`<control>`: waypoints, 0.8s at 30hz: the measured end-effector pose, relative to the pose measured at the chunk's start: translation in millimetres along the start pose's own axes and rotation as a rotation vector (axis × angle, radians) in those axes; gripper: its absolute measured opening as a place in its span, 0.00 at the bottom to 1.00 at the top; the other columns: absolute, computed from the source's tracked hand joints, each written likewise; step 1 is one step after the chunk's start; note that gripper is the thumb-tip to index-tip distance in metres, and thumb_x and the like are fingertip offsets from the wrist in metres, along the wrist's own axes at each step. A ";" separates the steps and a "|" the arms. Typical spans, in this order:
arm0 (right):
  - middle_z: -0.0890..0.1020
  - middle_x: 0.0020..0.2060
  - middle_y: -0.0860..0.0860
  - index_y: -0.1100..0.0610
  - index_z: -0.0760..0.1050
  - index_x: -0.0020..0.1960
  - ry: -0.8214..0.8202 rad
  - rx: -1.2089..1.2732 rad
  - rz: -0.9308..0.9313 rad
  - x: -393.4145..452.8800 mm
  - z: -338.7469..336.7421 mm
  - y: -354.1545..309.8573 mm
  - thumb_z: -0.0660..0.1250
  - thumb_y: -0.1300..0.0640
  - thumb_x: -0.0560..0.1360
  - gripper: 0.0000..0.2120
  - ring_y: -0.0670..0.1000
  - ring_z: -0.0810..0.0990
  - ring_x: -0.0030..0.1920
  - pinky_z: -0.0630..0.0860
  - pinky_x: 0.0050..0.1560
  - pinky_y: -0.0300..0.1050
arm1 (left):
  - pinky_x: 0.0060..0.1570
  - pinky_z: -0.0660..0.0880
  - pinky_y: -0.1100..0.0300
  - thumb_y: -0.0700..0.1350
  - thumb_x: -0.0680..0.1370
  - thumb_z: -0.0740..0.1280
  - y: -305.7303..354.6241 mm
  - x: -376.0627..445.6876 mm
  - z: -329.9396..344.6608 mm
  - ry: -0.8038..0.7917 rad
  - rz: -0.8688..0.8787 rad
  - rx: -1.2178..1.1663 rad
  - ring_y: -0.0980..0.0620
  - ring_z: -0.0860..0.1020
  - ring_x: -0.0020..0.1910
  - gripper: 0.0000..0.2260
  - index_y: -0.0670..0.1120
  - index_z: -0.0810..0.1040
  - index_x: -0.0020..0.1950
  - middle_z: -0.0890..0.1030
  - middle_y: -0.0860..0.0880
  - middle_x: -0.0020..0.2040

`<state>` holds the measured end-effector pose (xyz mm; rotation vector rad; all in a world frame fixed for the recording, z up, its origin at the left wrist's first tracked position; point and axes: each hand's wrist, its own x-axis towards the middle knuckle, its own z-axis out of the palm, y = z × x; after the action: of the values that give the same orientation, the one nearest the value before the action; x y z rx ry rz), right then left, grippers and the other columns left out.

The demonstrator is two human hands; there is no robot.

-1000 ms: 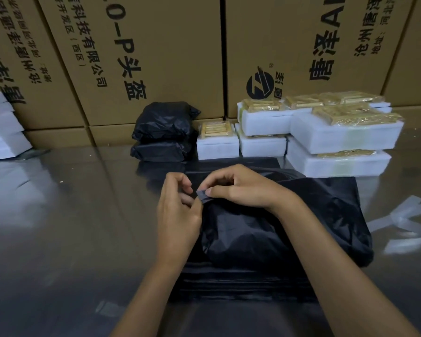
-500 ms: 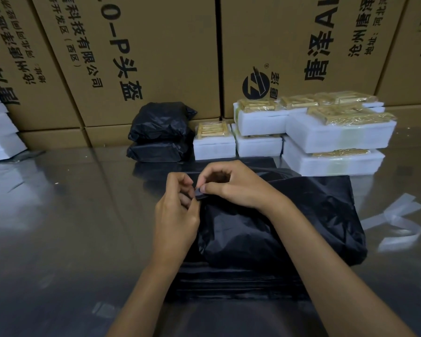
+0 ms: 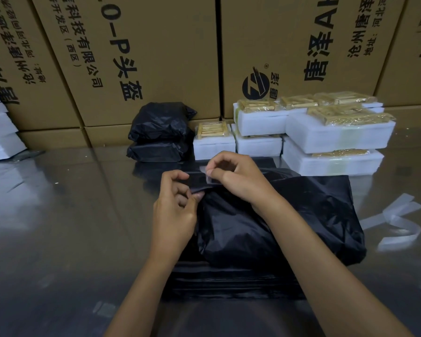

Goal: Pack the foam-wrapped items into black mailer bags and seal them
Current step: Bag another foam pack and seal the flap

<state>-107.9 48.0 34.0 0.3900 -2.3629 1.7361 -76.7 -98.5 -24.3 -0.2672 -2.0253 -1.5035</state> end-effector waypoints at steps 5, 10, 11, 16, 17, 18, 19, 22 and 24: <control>0.79 0.37 0.53 0.52 0.80 0.39 0.158 0.157 0.129 2.5 -7.0 -0.7 0.69 0.62 0.74 0.07 0.50 0.78 0.39 0.80 0.51 0.52 | 0.36 0.75 0.65 0.34 0.76 0.70 -1.8 3.5 -2.1 -0.052 -0.211 -0.246 0.54 0.77 0.34 0.13 0.52 0.75 0.51 0.77 0.48 0.35; 0.77 0.23 0.49 0.54 0.79 0.43 0.190 0.208 0.169 1.9 -17.4 -5.8 0.67 0.62 0.76 0.05 0.45 0.70 0.23 0.70 0.26 0.35 | 0.40 0.70 0.55 0.38 0.78 0.68 1.0 4.0 -3.0 -0.076 -0.246 -0.275 0.48 0.71 0.37 0.07 0.51 0.78 0.49 0.75 0.45 0.37; 0.79 0.24 0.50 0.56 0.79 0.45 0.175 0.210 0.162 1.5 -19.8 -7.5 0.66 0.62 0.77 0.04 0.45 0.71 0.22 0.70 0.26 0.34 | 0.39 0.70 0.58 0.40 0.78 0.69 3.4 4.3 -1.8 -0.061 -0.205 -0.271 0.50 0.70 0.35 0.04 0.49 0.77 0.50 0.74 0.47 0.35; 0.87 0.35 0.54 0.56 0.77 0.48 0.096 0.251 0.172 0.3 -26.1 -12.2 0.64 0.62 0.79 0.04 0.49 0.82 0.30 0.78 0.42 0.39 | 0.28 0.63 0.69 0.48 0.78 0.70 13.5 7.2 10.2 0.049 -0.044 -0.172 0.59 0.63 0.27 0.07 0.46 0.76 0.44 0.67 0.50 0.29; 0.87 0.37 0.53 0.56 0.77 0.48 0.103 0.236 0.171 1.1 -28.6 -11.2 0.63 0.62 0.79 0.04 0.48 0.82 0.31 0.77 0.43 0.39 | 0.28 0.62 0.69 0.48 0.79 0.70 12.0 8.3 11.4 0.062 -0.041 -0.149 0.59 0.62 0.27 0.08 0.47 0.75 0.43 0.66 0.50 0.28; 0.87 0.37 0.52 0.56 0.76 0.48 0.114 0.216 0.165 2.2 -32.0 -9.9 0.63 0.63 0.78 0.05 0.48 0.83 0.32 0.77 0.43 0.39 | 0.28 0.61 0.67 0.48 0.79 0.69 9.3 8.8 12.0 0.069 -0.044 -0.129 0.58 0.62 0.27 0.08 0.47 0.75 0.43 0.66 0.51 0.28; 0.87 0.38 0.51 0.55 0.76 0.47 0.129 0.190 0.151 3.6 -36.4 -8.4 0.62 0.63 0.78 0.06 0.48 0.83 0.32 0.76 0.42 0.39 | 0.28 0.61 0.66 0.48 0.79 0.69 5.9 9.0 12.2 0.073 -0.049 -0.108 0.58 0.62 0.27 0.08 0.48 0.74 0.42 0.65 0.51 0.27; 0.87 0.38 0.48 0.54 0.75 0.45 0.177 0.036 0.101 7.6 -53.0 -0.5 0.61 0.63 0.77 0.07 0.48 0.84 0.36 0.76 0.45 0.42 | 0.29 0.60 0.65 0.49 0.80 0.68 -4.4 7.3 12.1 0.084 -0.066 -0.001 0.58 0.62 0.26 0.09 0.49 0.73 0.41 0.65 0.54 0.25; 0.87 0.39 0.46 0.53 0.74 0.45 0.200 -0.086 0.079 9.3 -64.6 6.9 0.62 0.62 0.77 0.06 0.50 0.85 0.42 0.79 0.53 0.49 | 0.28 0.62 0.63 0.51 0.79 0.68 -9.6 4.9 15.0 0.086 -0.092 0.150 0.57 0.65 0.26 0.10 0.51 0.73 0.40 0.67 0.55 0.24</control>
<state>-119.4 110.6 49.9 0.1054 -2.3266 1.6154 -90.4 -88.8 -32.0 -0.0489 -2.0936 -1.3832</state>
